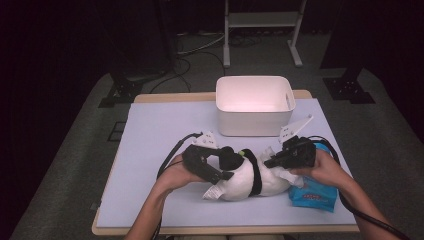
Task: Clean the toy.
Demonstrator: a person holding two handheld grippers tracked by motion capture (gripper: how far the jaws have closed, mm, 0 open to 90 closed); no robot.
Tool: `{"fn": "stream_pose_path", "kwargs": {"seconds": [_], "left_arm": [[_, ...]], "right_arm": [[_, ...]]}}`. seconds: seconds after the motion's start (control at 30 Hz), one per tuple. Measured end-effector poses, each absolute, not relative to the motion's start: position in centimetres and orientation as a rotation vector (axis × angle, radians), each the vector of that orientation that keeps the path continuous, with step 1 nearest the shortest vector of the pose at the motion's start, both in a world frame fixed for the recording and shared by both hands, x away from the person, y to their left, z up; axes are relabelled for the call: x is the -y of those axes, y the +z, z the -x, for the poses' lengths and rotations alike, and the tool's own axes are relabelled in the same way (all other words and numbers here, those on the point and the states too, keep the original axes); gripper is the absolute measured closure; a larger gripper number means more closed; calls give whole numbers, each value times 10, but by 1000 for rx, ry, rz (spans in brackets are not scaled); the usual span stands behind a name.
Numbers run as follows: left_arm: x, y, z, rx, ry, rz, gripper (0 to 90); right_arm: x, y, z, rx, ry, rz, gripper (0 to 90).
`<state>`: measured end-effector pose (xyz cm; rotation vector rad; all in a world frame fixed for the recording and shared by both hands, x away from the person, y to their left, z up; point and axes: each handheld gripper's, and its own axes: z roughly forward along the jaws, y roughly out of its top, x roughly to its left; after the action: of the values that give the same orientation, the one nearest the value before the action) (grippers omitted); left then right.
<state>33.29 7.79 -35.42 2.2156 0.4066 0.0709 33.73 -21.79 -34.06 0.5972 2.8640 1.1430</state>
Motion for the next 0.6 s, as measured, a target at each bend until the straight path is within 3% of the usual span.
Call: {"fn": "stream_pose_path", "kwargs": {"seconds": [0.6], "left_arm": [[-85,-361,-334,-414,49,-2205,135]], "right_arm": [[172,-329,-348,-2914,1038,-459,871]]}}
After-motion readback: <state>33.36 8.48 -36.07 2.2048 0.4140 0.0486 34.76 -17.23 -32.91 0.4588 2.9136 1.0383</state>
